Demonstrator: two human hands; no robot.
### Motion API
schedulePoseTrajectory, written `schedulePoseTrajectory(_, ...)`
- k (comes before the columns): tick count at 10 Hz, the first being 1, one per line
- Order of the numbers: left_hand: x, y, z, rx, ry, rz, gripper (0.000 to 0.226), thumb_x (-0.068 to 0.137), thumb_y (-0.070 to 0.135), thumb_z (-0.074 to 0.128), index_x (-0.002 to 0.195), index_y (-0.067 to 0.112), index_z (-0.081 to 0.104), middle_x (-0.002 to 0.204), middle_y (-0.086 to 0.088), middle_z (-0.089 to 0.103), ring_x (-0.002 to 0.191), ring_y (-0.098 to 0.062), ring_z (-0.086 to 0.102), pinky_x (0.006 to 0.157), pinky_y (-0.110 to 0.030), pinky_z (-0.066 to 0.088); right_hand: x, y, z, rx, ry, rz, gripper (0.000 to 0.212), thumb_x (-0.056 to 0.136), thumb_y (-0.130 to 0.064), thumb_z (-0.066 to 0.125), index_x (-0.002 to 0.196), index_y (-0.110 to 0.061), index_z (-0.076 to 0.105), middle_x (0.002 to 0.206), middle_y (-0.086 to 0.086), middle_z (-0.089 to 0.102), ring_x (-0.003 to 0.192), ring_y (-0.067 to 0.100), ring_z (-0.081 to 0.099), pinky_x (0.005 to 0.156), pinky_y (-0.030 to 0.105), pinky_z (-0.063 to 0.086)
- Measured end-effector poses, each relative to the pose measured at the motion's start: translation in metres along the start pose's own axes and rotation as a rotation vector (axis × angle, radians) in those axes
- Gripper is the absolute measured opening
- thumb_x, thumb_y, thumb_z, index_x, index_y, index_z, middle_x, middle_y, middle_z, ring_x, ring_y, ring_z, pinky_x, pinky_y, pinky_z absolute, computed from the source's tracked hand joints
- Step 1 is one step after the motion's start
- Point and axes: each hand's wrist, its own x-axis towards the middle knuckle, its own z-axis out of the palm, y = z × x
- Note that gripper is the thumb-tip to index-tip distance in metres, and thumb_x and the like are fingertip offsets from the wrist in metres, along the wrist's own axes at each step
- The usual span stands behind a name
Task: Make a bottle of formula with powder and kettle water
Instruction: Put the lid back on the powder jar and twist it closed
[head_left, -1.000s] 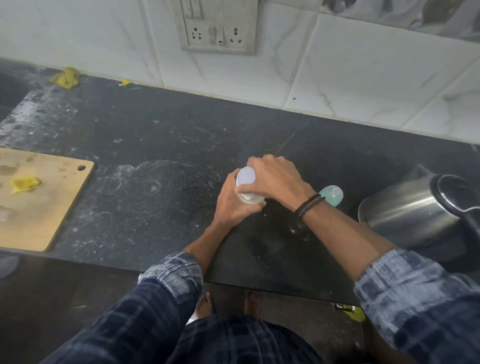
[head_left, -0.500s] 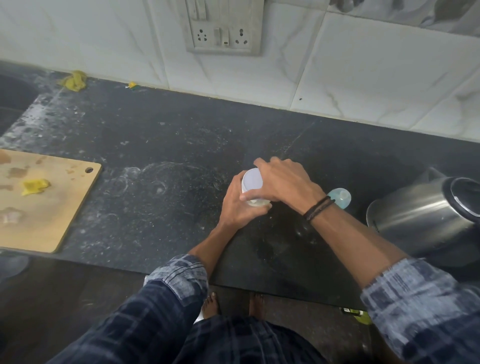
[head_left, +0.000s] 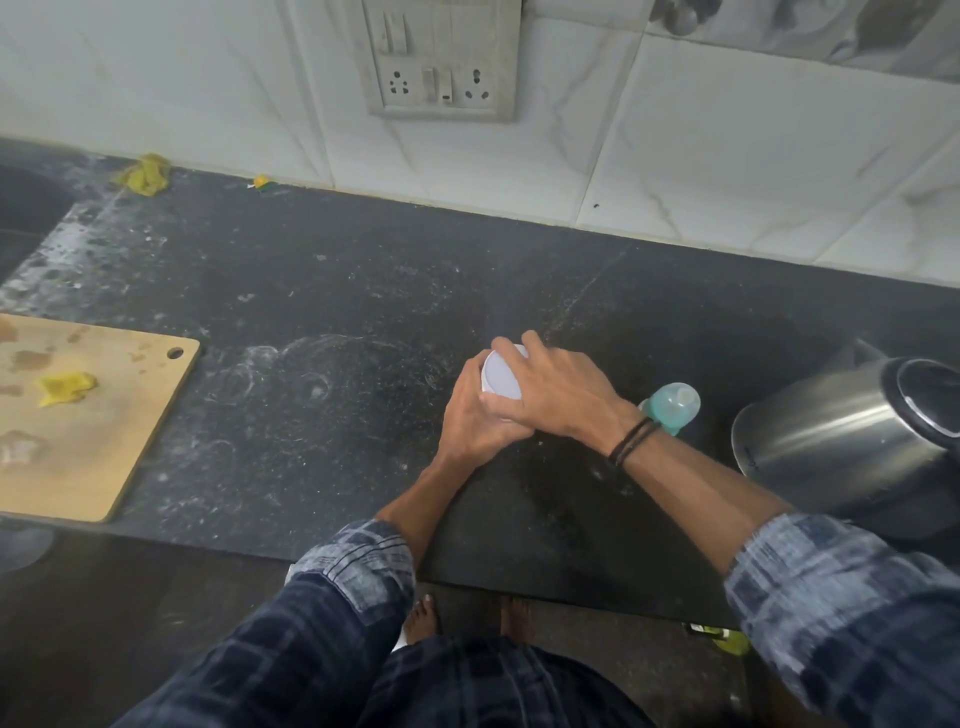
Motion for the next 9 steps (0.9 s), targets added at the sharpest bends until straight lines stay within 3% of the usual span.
schedulePoseTrajectory(1,-0.001,0.004,-0.001,-0.016,0.010,-0.004,0.101,0.057,0.037,0.096,0.125,0.073,0.031,0.132,0.014,0.053,0.121,-0.011,0.056,0.096,-0.041,0.054,0.001,-0.001,0.010,-0.122,0.066,0.019,0.070,0.092,-0.075,0.033,0.138,-0.023,0.042,0.097,0.011,0.060,0.057,0.030,0.052,0.050,0.029,0.034)
schedulePoseTrajectory(2,-0.001,0.002,0.000,-0.043,0.014,-0.034,0.098,0.053,0.047,0.094,0.127,0.067,0.033,0.132,0.017,0.054,0.120,-0.007,0.058,0.096,-0.045,0.054,0.002,-0.003,0.013,-0.132,0.108,0.050,0.070,0.090,-0.074,0.032,0.129,-0.020,0.050,0.079,0.012,0.063,0.047,0.027,0.038,0.047,0.026,0.028)
schedulePoseTrajectory(3,-0.001,0.000,0.001,-0.049,0.005,-0.040,0.096,0.052,0.051,0.093,0.128,0.063,0.035,0.131,0.015,0.056,0.119,-0.006,0.059,0.094,-0.042,0.055,0.003,-0.006,0.016,-0.112,0.145,0.088,0.069,0.090,-0.073,0.033,0.124,-0.017,0.054,0.070,0.012,0.061,0.044,0.026,0.036,0.046,0.024,0.027)
schedulePoseTrajectory(5,-0.001,-0.001,0.000,-0.062,-0.008,-0.053,0.099,0.052,0.057,0.093,0.129,0.061,0.032,0.133,0.015,0.055,0.120,-0.006,0.058,0.095,-0.036,0.055,0.002,-0.007,0.015,-0.096,0.133,0.120,0.076,0.090,-0.074,0.023,0.133,-0.016,0.048,0.080,0.013,0.065,0.050,0.025,0.042,0.048,0.026,0.031)
schedulePoseTrajectory(6,0.000,-0.002,-0.001,-0.066,-0.018,-0.044,0.100,0.052,0.052,0.096,0.129,0.061,0.033,0.133,0.014,0.056,0.120,-0.006,0.059,0.094,-0.037,0.055,0.000,-0.007,0.013,-0.088,0.124,0.124,0.075,0.092,-0.075,0.028,0.137,-0.017,0.045,0.085,0.013,0.066,0.053,0.025,0.044,0.050,0.025,0.029)
schedulePoseTrajectory(7,0.000,-0.001,-0.001,-0.066,-0.030,-0.049,0.102,0.052,0.054,0.095,0.130,0.061,0.031,0.135,0.012,0.055,0.121,-0.008,0.058,0.095,-0.036,0.055,-0.005,-0.008,0.012,-0.085,0.143,0.141,0.077,0.090,-0.079,0.026,0.137,-0.021,0.043,0.090,0.012,0.066,0.058,0.029,0.058,0.052,0.028,0.035)
schedulePoseTrajectory(8,0.000,-0.001,-0.002,-0.091,-0.061,-0.058,0.100,0.055,0.050,0.096,0.132,0.058,0.032,0.136,0.009,0.054,0.123,-0.010,0.058,0.096,-0.038,0.055,-0.011,-0.011,0.011,-0.065,0.125,0.180,0.083,0.086,-0.087,0.025,0.143,-0.027,0.035,0.103,0.012,0.067,0.076,0.034,0.068,0.058,0.034,0.041)
schedulePoseTrajectory(9,0.003,0.001,-0.011,-0.122,-0.191,-0.099,0.108,0.057,0.040,0.096,0.141,0.044,0.029,0.139,0.011,0.049,0.125,-0.003,0.054,0.101,-0.038,0.053,-0.022,-0.011,0.001,-0.012,0.132,0.244,0.096,0.081,-0.095,0.021,0.153,-0.032,0.026,0.119,0.015,0.065,0.092,0.037,0.068,0.069,0.040,0.050)
